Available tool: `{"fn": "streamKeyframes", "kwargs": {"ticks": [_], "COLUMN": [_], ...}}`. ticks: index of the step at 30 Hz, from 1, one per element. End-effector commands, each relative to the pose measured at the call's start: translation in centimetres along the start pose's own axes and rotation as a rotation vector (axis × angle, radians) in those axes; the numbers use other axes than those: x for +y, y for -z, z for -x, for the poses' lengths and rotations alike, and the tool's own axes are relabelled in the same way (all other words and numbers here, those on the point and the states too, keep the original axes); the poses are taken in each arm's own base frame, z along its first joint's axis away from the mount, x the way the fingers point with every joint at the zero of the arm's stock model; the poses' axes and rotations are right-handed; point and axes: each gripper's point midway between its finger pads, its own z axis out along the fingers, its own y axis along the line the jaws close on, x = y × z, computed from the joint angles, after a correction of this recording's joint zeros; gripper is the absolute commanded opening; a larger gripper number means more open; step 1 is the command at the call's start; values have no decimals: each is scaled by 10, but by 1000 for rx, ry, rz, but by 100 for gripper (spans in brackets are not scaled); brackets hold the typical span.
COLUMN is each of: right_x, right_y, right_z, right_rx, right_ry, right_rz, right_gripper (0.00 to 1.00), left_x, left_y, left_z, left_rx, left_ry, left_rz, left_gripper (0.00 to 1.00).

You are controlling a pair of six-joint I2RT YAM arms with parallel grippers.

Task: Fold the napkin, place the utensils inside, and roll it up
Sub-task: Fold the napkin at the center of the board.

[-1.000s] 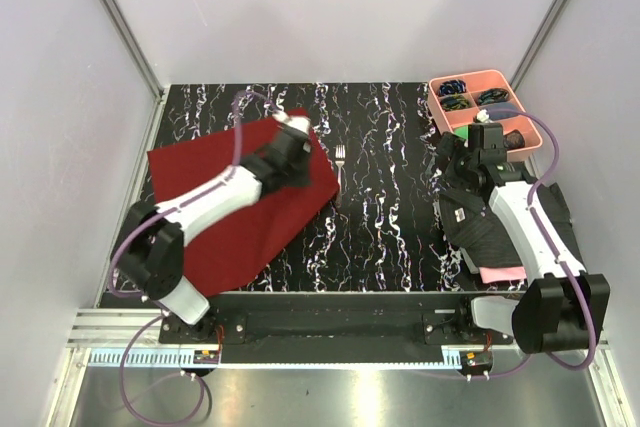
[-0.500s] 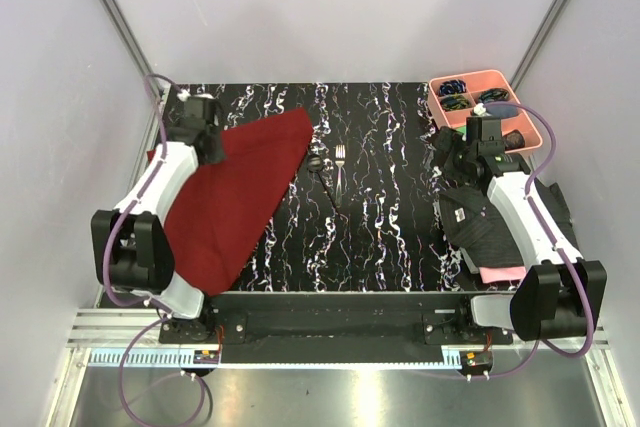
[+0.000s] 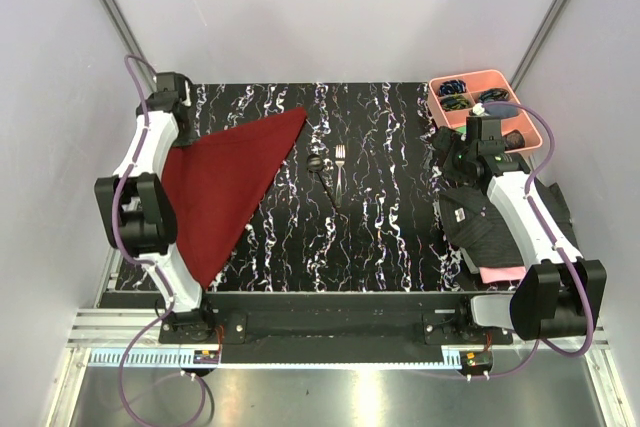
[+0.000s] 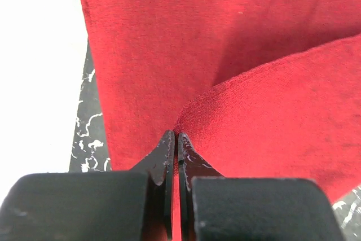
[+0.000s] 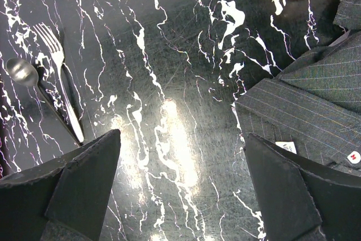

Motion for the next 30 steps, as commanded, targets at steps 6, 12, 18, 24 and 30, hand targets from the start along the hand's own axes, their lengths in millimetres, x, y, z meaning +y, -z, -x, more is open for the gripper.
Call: {"fn": "streamKeyframes", "kwargs": {"ticks": [6,12,18,24,30], "right_x": [4,3,3,4,4], "right_y": [6,6,7,8,7], "right_z": [6,4,4,5,4], "right_rx": [-20,-22,-22,-23,-18], "right_ry": [-4,-6,-5,-6,-12], "right_rz": [25,22,25,27,29], "right_gripper": [100,100,100,100,100], "left_x": [19,27,31,42,48], "left_y": [-11,-16,-20,-22,-28], "left_z": [30,36,37,43,45], "left_rx": [0,3,7,-3,1], "left_ry": [-9,7,22,48,72], "left_rz": [16,26,26,38,38], "left_gripper": [0,0,0,0,0]}}
